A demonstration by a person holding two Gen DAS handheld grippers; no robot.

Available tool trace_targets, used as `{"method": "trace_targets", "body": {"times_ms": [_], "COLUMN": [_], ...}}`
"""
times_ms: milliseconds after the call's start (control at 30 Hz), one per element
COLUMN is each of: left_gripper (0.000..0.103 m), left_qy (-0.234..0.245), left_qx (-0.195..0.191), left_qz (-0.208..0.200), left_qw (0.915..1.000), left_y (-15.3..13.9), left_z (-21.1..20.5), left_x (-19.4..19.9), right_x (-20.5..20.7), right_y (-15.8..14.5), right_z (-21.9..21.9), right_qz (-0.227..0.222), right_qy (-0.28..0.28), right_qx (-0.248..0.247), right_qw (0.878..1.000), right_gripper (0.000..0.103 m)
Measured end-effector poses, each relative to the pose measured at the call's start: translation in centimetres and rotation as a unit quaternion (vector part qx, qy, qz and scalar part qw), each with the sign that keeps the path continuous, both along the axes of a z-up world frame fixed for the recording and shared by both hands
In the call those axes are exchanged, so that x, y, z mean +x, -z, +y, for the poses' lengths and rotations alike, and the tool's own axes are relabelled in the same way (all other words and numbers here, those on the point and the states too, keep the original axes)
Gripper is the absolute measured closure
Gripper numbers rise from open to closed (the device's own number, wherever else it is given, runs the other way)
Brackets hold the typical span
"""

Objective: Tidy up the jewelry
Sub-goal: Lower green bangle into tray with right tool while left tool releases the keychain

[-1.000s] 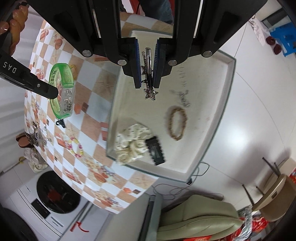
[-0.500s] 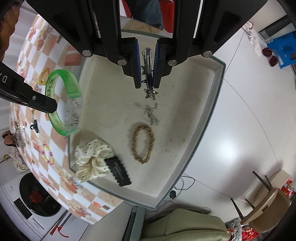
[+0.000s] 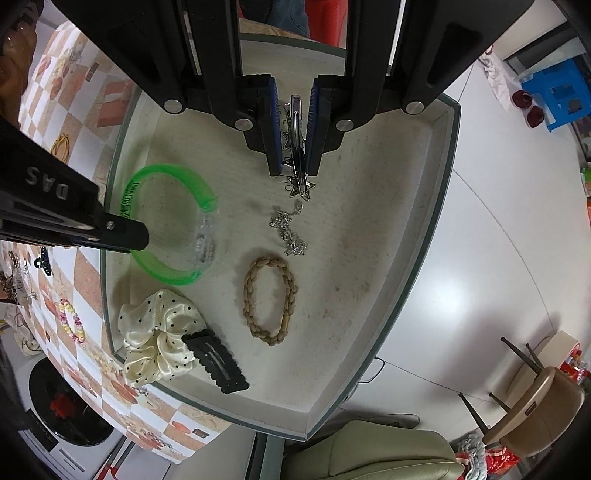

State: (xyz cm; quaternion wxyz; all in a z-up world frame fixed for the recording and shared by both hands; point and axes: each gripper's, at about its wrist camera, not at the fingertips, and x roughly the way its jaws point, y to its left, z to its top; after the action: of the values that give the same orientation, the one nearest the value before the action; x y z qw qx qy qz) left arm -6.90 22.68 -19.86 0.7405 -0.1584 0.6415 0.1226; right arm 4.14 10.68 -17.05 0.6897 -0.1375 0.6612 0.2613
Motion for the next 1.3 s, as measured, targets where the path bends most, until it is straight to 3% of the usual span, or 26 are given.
{"method": "trace_targets", "body": {"times_ms": [467, 933, 1033, 1067, 1100, 1133, 1167, 1200, 1300], "left_gripper": [0.085, 0.085, 0.085, 0.085, 0.082, 0.053, 0.012, 0.004, 0.003], "left_qy": [0.012, 0.028, 0.028, 0.028, 0.029, 0.029, 0.027, 0.024, 0.027], "left_qx": [0.012, 0.030, 0.037, 0.036, 0.037, 0.038, 0.042, 0.050, 0.055], "left_qz": [0.007, 0.019, 0.015, 0.014, 0.014, 0.014, 0.012, 0.008, -0.005], "left_qw": [0.9998, 0.9990, 0.9988, 0.9988, 0.9988, 0.9988, 0.9987, 0.9984, 0.9981], "left_y": [0.8, 0.5, 0.0, -0.1, -0.3, -0.4, -0.7, -1.1, -2.2], "left_z": [-0.9, -3.2, -3.4, -3.4, -3.6, -3.6, -3.5, -3.7, -3.6], "left_x": [-0.1, 0.4, 0.5, 0.5, 0.6, 0.7, 0.7, 0.7, 1.0], "right_x": [-0.7, -1.8, -1.3, -0.9, -0.5, -0.1, 0.0, 0.3, 1.0], "right_y": [2.9, 3.3, 3.0, 2.7, 2.4, 2.0, 1.5, 0.9, -0.5], "right_z": [-1.3, -2.5, -2.4, -2.5, -2.9, -2.6, -2.6, -2.7, -3.0], "right_qz": [0.018, 0.023, 0.028, 0.028, 0.028, 0.026, 0.021, 0.015, 0.009], "right_qy": [-0.003, 0.009, 0.019, 0.023, 0.027, 0.030, 0.033, 0.037, 0.054], "right_qx": [-0.034, -0.045, -0.035, -0.029, -0.018, -0.010, -0.003, 0.003, 0.024], "right_qw": [0.999, 0.999, 0.999, 0.999, 0.999, 0.999, 0.999, 0.999, 0.998], "right_gripper": [0.096, 0.096, 0.091, 0.082, 0.072, 0.067, 0.058, 0.055, 0.048]}}
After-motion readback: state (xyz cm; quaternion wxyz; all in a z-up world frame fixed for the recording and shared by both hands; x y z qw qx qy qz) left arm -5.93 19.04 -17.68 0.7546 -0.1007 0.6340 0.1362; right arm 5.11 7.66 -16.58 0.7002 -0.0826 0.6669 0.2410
